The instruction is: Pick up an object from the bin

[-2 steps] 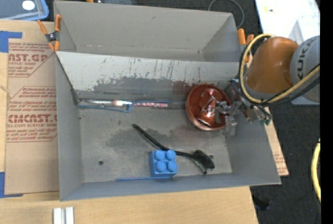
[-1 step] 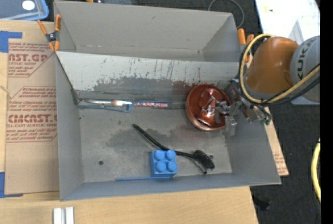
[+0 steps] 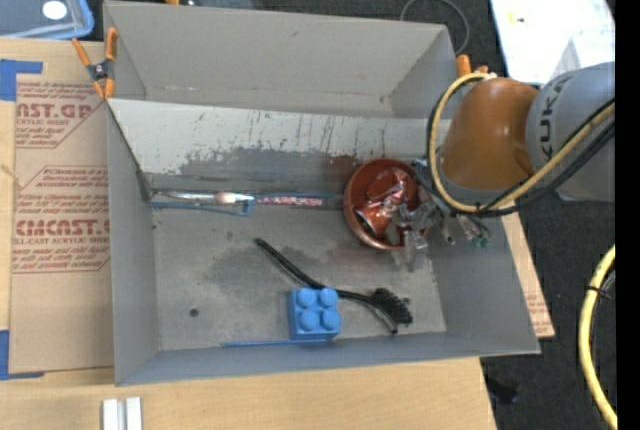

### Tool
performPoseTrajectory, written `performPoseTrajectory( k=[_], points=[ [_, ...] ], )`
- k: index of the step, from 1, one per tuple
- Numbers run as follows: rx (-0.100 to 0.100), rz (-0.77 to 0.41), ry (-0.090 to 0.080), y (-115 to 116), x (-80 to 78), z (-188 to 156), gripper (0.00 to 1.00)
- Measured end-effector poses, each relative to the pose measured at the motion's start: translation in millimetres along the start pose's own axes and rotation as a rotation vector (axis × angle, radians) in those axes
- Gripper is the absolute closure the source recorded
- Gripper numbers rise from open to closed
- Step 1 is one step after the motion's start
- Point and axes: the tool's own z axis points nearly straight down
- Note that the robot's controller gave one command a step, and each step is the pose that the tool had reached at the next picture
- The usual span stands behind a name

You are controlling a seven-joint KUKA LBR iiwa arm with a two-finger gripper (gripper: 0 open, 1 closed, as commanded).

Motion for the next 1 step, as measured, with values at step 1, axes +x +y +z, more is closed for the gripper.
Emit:
performPoseTrajectory(
  k=[1],
  points=[
    [0.007,-0.03,-0.012,8.8,5.7,-2.5,1.0]
  ],
)
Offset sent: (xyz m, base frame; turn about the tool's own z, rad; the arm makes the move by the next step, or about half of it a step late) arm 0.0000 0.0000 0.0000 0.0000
